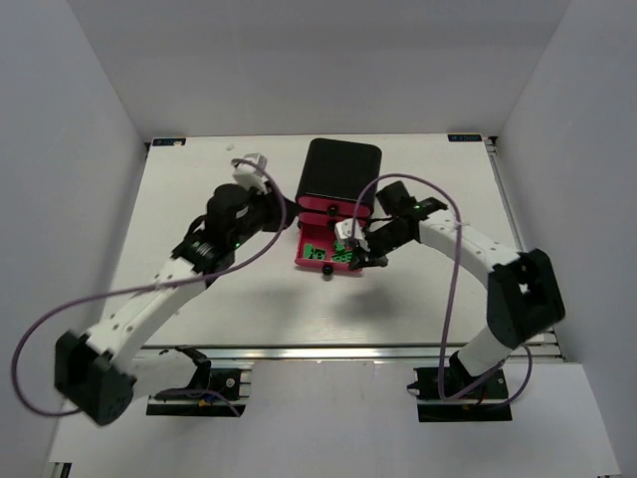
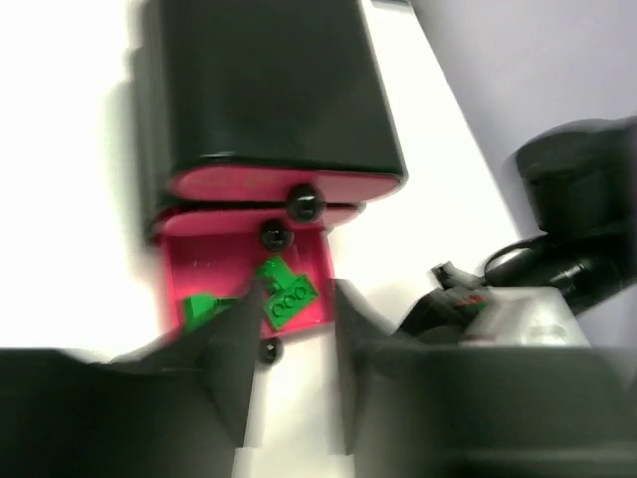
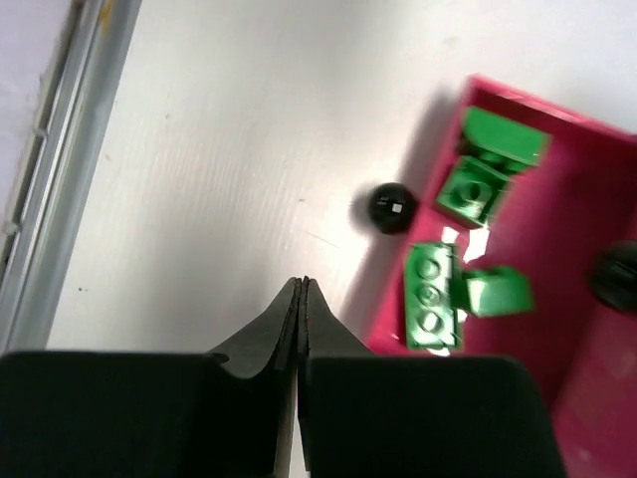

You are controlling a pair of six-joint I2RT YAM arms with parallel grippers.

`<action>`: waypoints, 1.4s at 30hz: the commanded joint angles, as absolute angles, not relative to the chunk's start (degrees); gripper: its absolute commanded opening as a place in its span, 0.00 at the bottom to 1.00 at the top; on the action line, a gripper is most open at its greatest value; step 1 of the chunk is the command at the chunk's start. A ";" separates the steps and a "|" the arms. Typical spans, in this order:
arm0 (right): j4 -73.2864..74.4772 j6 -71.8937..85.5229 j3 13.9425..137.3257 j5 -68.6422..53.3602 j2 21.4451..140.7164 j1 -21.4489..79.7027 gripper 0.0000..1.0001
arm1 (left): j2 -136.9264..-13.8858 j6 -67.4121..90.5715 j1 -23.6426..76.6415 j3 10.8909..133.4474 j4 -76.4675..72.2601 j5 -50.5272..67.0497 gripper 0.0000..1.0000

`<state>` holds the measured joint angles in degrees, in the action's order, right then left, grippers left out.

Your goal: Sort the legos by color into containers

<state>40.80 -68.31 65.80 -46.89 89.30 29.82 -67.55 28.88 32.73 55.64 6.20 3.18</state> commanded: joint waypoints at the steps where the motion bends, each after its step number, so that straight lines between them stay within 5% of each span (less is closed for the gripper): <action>1: 43.95 -73.40 69.95 -43.45 93.42 34.09 0.00 | -57.51 31.10 32.43 50.38 19.67 -12.44 0.50; 3: 40.98 -69.02 70.14 -39.92 95.97 36.55 0.00 | -52.76 34.69 32.43 46.51 23.70 -14.93 0.68; 7: 35.18 -59.96 69.00 -28.69 98.96 41.47 0.00 | -41.43 41.73 32.43 40.70 28.73 -16.79 0.76; 16: 14.35 -38.25 65.75 2.06 103.89 44.65 0.00 | -31.90 47.37 32.43 36.38 33.66 -20.39 0.80; 30: -10.81 -35.68 62.84 21.43 108.45 44.91 0.00 | -35.16 45.09 32.43 37.44 31.90 -20.83 0.83; 35: -7.84 -35.77 64.07 18.92 107.59 44.56 0.00 | -34.89 45.26 32.43 36.56 30.33 -19.87 0.84; 38: 12.17 -35.59 68.81 0.93 102.32 43.51 0.02 | -34.37 44.21 32.43 36.39 28.66 -19.07 0.86; 40: 21.48 -38.75 68.65 -16.91 96.63 42.89 0.13 | -34.19 43.60 32.43 35.60 26.30 -18.37 0.89; 42: 22.06 -37.28 66.19 -24.65 92.48 42.45 0.38 | -34.36 42.45 32.43 34.90 24.35 -16.79 0.91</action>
<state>13.13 -36.84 65.49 -4.40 101.67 42.96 -34.76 44.40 32.64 35.59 28.60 -18.72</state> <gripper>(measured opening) 0.324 0.897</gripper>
